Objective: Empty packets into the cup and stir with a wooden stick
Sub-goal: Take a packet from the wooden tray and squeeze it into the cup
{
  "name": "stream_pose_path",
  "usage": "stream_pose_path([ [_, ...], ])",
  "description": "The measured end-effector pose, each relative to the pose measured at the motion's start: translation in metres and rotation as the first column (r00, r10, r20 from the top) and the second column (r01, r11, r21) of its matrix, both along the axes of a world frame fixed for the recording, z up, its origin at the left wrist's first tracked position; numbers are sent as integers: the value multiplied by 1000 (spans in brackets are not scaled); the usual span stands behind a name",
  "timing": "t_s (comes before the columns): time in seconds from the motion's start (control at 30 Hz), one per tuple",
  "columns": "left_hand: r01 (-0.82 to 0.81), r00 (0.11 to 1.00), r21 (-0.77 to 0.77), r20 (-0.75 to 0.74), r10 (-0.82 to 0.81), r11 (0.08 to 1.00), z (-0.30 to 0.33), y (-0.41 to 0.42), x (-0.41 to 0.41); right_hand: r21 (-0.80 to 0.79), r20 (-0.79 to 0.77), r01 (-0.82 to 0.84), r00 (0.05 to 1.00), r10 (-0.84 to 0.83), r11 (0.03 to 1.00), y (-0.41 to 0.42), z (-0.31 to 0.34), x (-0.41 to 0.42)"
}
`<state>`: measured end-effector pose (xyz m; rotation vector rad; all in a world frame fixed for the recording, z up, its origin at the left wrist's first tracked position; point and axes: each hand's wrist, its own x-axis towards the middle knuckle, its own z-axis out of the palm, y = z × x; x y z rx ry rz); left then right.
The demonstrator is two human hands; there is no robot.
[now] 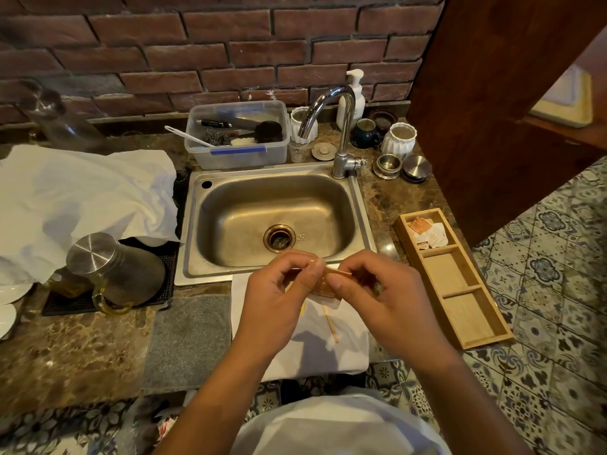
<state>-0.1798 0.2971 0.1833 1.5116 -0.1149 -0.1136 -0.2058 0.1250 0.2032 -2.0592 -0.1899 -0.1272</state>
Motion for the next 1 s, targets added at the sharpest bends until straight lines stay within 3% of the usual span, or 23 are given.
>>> stream_pose_path([
  [0.27,78,995,-23,-60,-80,997,0,1,1,300,-111,-19,992,55,954,-14,13,-2],
  [0.5,181,944,-171,-245,-220,968,2,2,-1,174,-126,-144,978,168,974,-25,18,-1],
  [0.63,210,925,-194,-279,-259,958,2,1,-3,133,-112,-173,976,188,976,-26,18,-4],
  [0.8,224,929,-122,-274,-250,967,3,0,-5,120,-116,-165,977,179,979,-27,18,-6],
  [0.9,253,945,-23,-208,-252,967,9,1,-7,109,-145,-137,978,152,985,-30,18,-8],
  [1.0,234,959,-21,-159,-234,972,18,4,-10,159,-170,-105,977,132,982,-32,19,-8],
])
